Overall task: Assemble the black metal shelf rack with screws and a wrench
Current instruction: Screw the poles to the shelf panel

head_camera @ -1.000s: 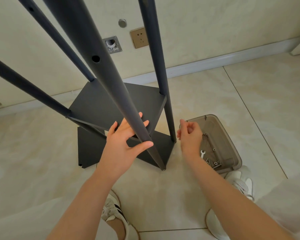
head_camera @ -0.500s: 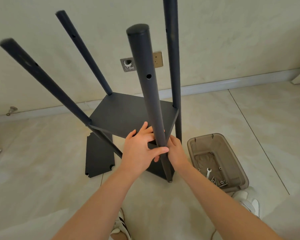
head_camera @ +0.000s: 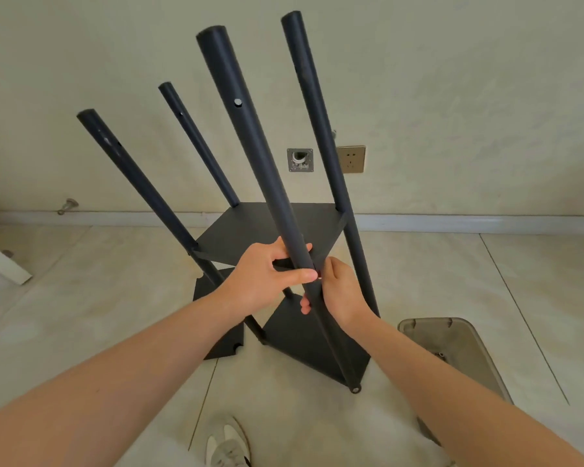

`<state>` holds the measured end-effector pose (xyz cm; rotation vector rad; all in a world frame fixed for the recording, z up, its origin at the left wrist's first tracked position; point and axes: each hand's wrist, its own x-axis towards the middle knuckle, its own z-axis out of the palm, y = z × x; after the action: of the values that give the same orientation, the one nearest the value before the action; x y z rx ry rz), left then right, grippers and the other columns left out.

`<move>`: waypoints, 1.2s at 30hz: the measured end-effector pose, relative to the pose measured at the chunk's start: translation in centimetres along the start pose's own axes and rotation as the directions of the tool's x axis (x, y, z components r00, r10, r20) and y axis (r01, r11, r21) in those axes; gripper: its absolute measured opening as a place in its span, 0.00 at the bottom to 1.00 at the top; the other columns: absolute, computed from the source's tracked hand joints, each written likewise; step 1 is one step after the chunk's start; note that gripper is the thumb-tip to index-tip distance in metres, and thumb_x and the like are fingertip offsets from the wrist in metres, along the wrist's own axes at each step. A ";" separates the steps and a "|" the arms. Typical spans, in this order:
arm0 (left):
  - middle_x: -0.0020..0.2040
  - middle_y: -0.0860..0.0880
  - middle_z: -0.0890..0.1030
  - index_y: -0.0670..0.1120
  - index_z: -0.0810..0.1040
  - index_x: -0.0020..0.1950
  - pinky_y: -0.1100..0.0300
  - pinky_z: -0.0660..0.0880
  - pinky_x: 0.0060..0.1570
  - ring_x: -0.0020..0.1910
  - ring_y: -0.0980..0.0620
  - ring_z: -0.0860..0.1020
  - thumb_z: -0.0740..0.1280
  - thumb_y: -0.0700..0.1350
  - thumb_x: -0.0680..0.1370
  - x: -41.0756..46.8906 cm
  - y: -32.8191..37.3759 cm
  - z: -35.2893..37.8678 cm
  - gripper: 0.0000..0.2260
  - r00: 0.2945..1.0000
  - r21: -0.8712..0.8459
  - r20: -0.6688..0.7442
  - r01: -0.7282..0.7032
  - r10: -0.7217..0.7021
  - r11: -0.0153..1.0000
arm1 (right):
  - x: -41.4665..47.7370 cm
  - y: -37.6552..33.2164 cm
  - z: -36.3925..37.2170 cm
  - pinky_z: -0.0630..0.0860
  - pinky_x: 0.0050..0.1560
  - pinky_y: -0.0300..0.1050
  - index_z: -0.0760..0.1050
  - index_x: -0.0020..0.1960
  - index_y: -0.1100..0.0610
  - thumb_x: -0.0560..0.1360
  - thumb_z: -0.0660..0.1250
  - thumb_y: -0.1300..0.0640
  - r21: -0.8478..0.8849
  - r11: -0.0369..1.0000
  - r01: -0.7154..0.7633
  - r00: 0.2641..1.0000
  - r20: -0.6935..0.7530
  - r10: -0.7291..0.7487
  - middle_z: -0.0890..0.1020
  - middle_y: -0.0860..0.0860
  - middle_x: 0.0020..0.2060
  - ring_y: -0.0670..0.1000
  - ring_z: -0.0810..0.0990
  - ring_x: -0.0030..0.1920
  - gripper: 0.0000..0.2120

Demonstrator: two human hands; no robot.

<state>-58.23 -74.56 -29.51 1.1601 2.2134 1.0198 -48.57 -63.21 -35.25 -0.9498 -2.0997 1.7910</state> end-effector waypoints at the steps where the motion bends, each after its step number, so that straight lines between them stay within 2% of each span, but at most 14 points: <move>1: 0.55 0.69 0.78 0.55 0.80 0.65 0.81 0.67 0.38 0.45 0.79 0.74 0.74 0.50 0.75 0.2 -0.2 -0.8 0.18 1.000 -0.035 -0.014 0.024 -0.024 0.999 | 0.3 -0.4 0.4 0.83 0.49 0.55 0.70 0.60 0.64 0.85 0.53 0.56 -0.008 1.000 0.017 1.000 -0.011 -0.017 0.82 0.65 0.46 0.62 0.84 0.40 0.13; 3: 0.49 0.72 0.78 0.57 0.82 0.61 0.77 0.66 0.43 0.46 0.77 0.75 0.75 0.50 0.75 0.7 -0.6 -2.1 0.15 0.997 -0.092 -0.045 0.066 -0.070 0.994 | 0.8 -0.9 1.2 0.83 0.48 0.45 0.70 0.56 0.65 0.85 0.49 0.53 -0.009 0.999 0.047 0.998 -0.030 -0.047 0.83 0.63 0.40 0.56 0.84 0.36 0.17; 7: 0.49 0.72 0.78 0.60 0.82 0.56 0.72 0.65 0.46 0.48 0.69 0.76 0.74 0.52 0.75 1.5 -1.5 -4.4 0.11 0.989 -0.135 -0.088 0.107 -0.120 0.985 | 2.4 -2.2 2.3 0.82 0.52 0.49 0.69 0.49 0.61 0.86 0.48 0.53 -0.060 0.995 0.077 0.997 0.021 -0.075 0.84 0.61 0.38 0.58 0.84 0.38 0.16; 10: 0.42 0.74 0.79 0.65 0.81 0.48 0.73 0.63 0.44 0.44 0.74 0.76 0.74 0.52 0.75 1.8 -2.3 -6.0 0.07 0.984 -0.143 -0.114 0.119 -0.136 0.983 | 3.4 -2.6 2.6 0.80 0.51 0.44 0.71 0.50 0.58 0.85 0.50 0.53 -0.250 0.962 0.109 0.988 0.130 -0.078 0.84 0.58 0.37 0.55 0.85 0.37 0.14; 12: 0.39 0.74 0.79 0.65 0.80 0.46 0.70 0.63 0.47 0.42 0.73 0.76 0.73 0.53 0.75 2.0 -2.7 -6.8 0.06 0.979 -0.170 -0.128 0.134 -0.157 0.976 | 3.9 -2.9 2.7 0.79 0.49 0.40 0.71 0.52 0.59 0.85 0.51 0.54 -0.345 0.928 0.141 0.978 0.192 -0.078 0.84 0.56 0.37 0.52 0.85 0.37 0.14; 14: 0.37 0.74 0.78 0.66 0.80 0.45 0.70 0.63 0.46 0.41 0.73 0.76 0.73 0.53 0.75 2.1 -3.0 -7.4 0.06 0.975 -0.190 -0.144 0.143 -0.171 0.971 | 4.5 -3.5 2.9 0.80 0.49 0.42 0.71 0.53 0.60 0.85 0.51 0.54 -0.355 0.922 0.157 0.970 0.228 -0.077 0.84 0.57 0.37 0.53 0.85 0.36 0.13; 17: 0.37 0.74 0.79 0.67 0.78 0.47 0.74 0.62 0.39 0.40 0.80 0.74 0.72 0.54 0.76 1.8 -3.3 -7.7 0.07 0.970 -0.207 -0.186 0.114 -0.154 0.972 | 5.1 -4.1 3.2 0.81 0.52 0.46 0.71 0.52 0.60 0.85 0.50 0.55 -0.367 0.913 0.176 0.965 0.246 -0.088 0.84 0.59 0.37 0.55 0.85 0.37 0.14; 20: 0.41 0.66 0.83 0.66 0.79 0.47 0.75 0.64 0.37 0.41 0.78 0.75 0.73 0.55 0.75 1.6 -3.7 -7.4 0.06 0.957 -0.235 -0.243 0.100 -0.158 0.967 | 5.4 -4.1 3.3 0.81 0.52 0.46 0.70 0.51 0.60 0.85 0.50 0.55 -0.375 0.907 0.191 0.964 0.245 -0.102 0.83 0.59 0.36 0.56 0.84 0.35 0.14; 22: 0.41 0.66 0.82 0.66 0.79 0.47 0.76 0.66 0.34 0.42 0.77 0.76 0.72 0.56 0.75 1.6 -4.0 -7.1 0.05 0.951 -0.218 -0.271 0.092 -0.151 0.972 | 5.6 -4.0 3.4 0.82 0.50 0.45 0.70 0.50 0.59 0.85 0.50 0.55 -0.412 0.884 0.220 0.965 0.224 -0.136 0.83 0.58 0.35 0.53 0.83 0.32 0.13; 25: 0.42 0.57 0.83 0.64 0.80 0.43 0.81 0.68 0.33 0.45 0.66 0.78 0.73 0.56 0.75 1.9 -4.1 -6.8 0.03 0.940 -0.195 -0.321 0.057 -0.119 0.979 | 6.0 -3.5 3.7 0.80 0.37 0.39 0.68 0.47 0.56 0.85 0.51 0.55 -0.436 0.875 0.212 0.977 0.126 -0.174 0.81 0.55 0.32 0.47 0.79 0.25 0.12; 27: 0.41 0.51 0.83 0.63 0.81 0.41 0.82 0.68 0.36 0.46 0.60 0.78 0.73 0.56 0.74 2.1 -4.2 -6.7 0.03 0.926 -0.189 -0.361 0.039 -0.107 0.981 | 6.3 -3.2 3.9 0.73 0.27 0.32 0.67 0.45 0.56 0.85 0.51 0.55 -0.385 0.908 0.165 0.986 0.049 -0.158 0.77 0.54 0.30 0.44 0.75 0.20 0.13; 29: 0.40 0.50 0.83 0.62 0.81 0.40 0.80 0.71 0.36 0.46 0.58 0.79 0.73 0.58 0.73 2.2 -4.6 -6.6 0.04 0.914 -0.176 -0.390 0.042 -0.109 0.984 | 6.5 -3.1 4.2 0.68 0.23 0.30 0.66 0.43 0.56 0.85 0.49 0.53 -0.285 0.949 0.133 0.990 -0.001 -0.139 0.75 0.54 0.30 0.43 0.72 0.18 0.15; 33: 0.37 0.50 0.82 0.56 0.83 0.42 0.72 0.73 0.34 0.44 0.56 0.80 0.71 0.61 0.71 1.8 -5.4 -7.0 0.10 0.885 -0.183 -0.445 0.059 -0.136 0.981 | 6.8 -3.3 4.8 0.68 0.24 0.31 0.64 0.40 0.54 0.85 0.48 0.52 -0.199 0.960 0.197 0.979 -0.017 -0.204 0.73 0.54 0.30 0.42 0.71 0.20 0.17; 36: 0.37 0.55 0.83 0.58 0.82 0.41 0.67 0.71 0.40 0.41 0.64 0.81 0.72 0.60 0.72 1.3 -6.1 -7.5 0.08 0.857 -0.235 -0.472 0.105 -0.207 0.966 | 7.2 -3.5 5.5 0.74 0.30 0.36 0.64 0.40 0.52 0.85 0.49 0.53 -0.237 0.934 0.268 0.959 -0.022 -0.281 0.73 0.51 0.33 0.46 0.77 0.29 0.15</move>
<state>-66.95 -78.82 -29.57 0.6605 2.4533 1.5652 -58.26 -63.43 -34.91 -0.7017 -2.3096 1.3912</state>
